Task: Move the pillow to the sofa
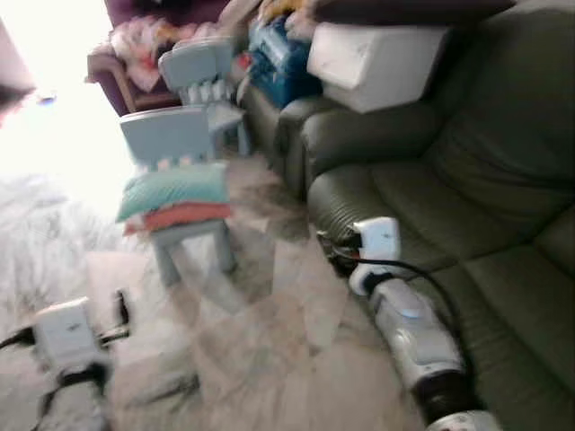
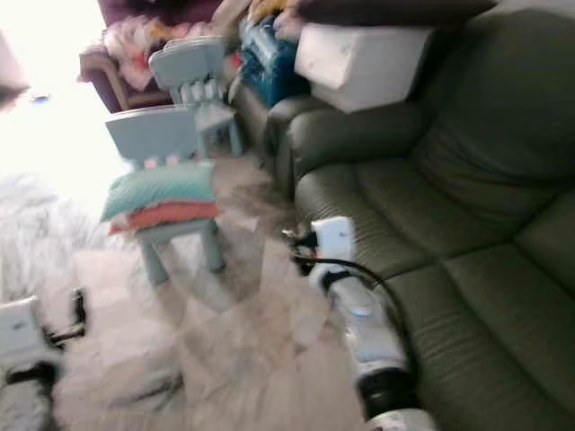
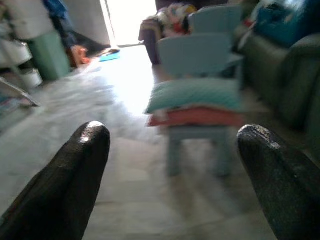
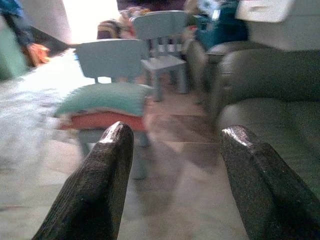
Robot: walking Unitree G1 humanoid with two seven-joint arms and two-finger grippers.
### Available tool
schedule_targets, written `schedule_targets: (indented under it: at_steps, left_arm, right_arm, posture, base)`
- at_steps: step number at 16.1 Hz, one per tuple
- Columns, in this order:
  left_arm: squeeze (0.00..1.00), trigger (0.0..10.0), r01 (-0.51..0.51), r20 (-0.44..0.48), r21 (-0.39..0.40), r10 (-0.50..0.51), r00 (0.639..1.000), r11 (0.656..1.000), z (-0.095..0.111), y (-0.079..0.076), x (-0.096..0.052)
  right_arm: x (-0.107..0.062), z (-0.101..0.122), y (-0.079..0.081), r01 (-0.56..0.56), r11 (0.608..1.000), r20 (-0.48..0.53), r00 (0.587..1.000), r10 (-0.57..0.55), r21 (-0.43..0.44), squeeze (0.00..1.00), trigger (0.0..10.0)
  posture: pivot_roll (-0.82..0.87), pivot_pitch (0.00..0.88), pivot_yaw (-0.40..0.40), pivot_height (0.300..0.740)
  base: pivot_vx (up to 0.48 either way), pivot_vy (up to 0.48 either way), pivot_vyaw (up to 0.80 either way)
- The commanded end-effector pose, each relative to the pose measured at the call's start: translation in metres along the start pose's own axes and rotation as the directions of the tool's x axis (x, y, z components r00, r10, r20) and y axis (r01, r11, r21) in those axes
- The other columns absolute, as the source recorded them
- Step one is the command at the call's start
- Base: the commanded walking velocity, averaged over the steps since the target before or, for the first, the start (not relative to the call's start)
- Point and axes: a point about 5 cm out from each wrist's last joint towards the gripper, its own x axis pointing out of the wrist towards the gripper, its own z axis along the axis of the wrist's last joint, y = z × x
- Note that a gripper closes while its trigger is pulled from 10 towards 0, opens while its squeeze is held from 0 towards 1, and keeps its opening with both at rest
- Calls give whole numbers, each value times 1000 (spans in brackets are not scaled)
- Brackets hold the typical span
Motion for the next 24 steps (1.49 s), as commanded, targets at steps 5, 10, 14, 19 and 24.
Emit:
schedule_targets:
  at_steps: [5, 10, 14, 19, 24]
  left_arm:
    - [0, 10000, -21, 0, 25, 21, 1000, 999, 0, 9, -1]
    - [0, 10000, -23, -17, 18, 23, 1000, 1000, -3, 7, 0]
    - [0, 10000, -6, -21, 22, 7, 1000, 1000, -4, 6, 4]
    - [0, 10000, 13, -19, 29, -12, 1000, 999, -3, 6, 9]
    - [0, 10000, 46, -15, 38, -46, 999, 998, -1, 2, 18]
  right_arm:
    - [4, 9, 8, -22, 1000, 36, 999, 22, 2, 0, 10000]
    - [-6, 3, -6, 16, 1000, 13, 1000, -16, -11, 0, 10000]
    - [-23, -5, -22, 49, 998, -19, 999, -49, -26, 0, 10000]
    - [-49, -19, -31, 68, 997, -76, 995, -70, -28, 0, 10000]
    - [-79, -36, -38, 101, 994, -143, 984, -107, -44, 0, 10000]
  posture:
    - [-47, 23, 30, 740]
    - [-60, 27, 38, 740]
    - [-76, 27, 50, 740]
    - [-96, 19, 68, 740]
    - [-131, 12, 94, 740]
  base:
    - [421, 0, 0]
    - [84, 0, 0]
    - [0, 0, 0]
    - [0, 0, 0]
    - [0, 0, 0]
